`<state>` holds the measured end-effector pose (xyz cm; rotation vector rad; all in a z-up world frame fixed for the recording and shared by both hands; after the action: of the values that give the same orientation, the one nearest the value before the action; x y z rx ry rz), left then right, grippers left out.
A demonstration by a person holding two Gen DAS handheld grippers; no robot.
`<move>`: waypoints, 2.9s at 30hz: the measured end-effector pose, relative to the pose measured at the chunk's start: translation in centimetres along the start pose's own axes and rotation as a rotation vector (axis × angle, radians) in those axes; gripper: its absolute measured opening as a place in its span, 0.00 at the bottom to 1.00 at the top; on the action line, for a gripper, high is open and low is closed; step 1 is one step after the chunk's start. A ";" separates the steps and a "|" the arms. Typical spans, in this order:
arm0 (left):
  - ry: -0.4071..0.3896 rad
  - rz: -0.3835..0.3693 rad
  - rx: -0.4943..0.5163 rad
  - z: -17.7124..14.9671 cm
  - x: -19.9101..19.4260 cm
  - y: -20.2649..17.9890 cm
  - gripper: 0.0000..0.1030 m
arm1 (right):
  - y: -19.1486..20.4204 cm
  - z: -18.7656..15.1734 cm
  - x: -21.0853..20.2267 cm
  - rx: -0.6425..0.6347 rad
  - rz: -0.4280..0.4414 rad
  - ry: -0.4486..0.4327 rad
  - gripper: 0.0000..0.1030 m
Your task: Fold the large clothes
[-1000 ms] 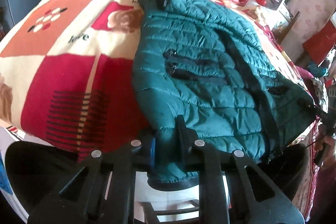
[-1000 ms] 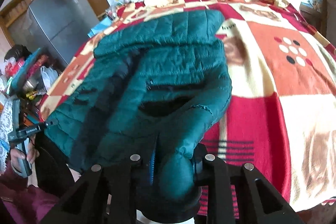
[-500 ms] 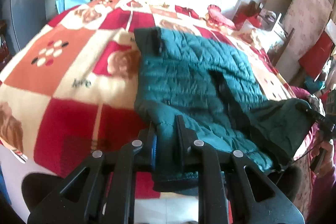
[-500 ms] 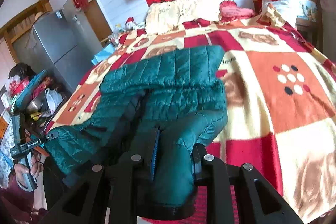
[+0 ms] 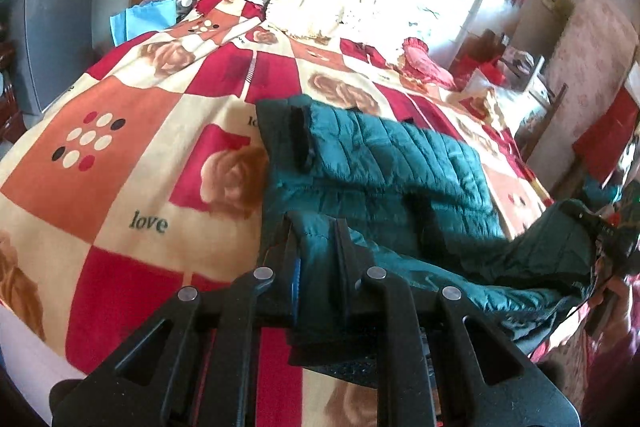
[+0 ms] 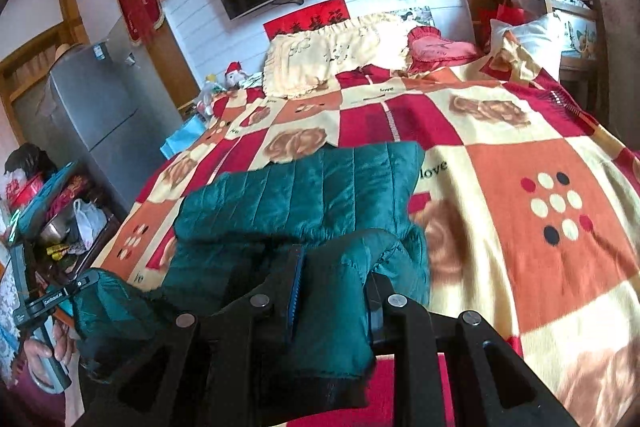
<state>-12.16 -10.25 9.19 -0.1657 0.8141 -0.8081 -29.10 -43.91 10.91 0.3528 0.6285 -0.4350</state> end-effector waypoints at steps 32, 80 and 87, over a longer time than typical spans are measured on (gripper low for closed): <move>0.048 0.139 -0.247 13.1 21.0 9.0 0.15 | -4.5 10.4 26.3 0.173 -0.236 0.170 0.21; 0.102 0.303 -0.081 12.2 26.9 8.2 0.83 | 9.5 11.2 30.2 -0.244 -0.195 0.068 0.82; 0.101 0.315 -0.050 12.6 28.0 7.9 0.84 | 0.7 12.1 31.7 -0.250 -0.411 0.112 0.85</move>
<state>12.84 -26.38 -1.76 -0.0383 0.9292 -0.5027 0.09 -57.59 0.19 0.0058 0.8587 -0.7239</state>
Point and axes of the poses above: each gripper's, at about its wrist camera, not at the fingertips, and x roughly the way its jaws point, y to its left, z to its top, the point moved 10 cm from there along x, roughly the way its jaws point, and after that the axes turned 11 degrees about -z, right-handed, at the moved point
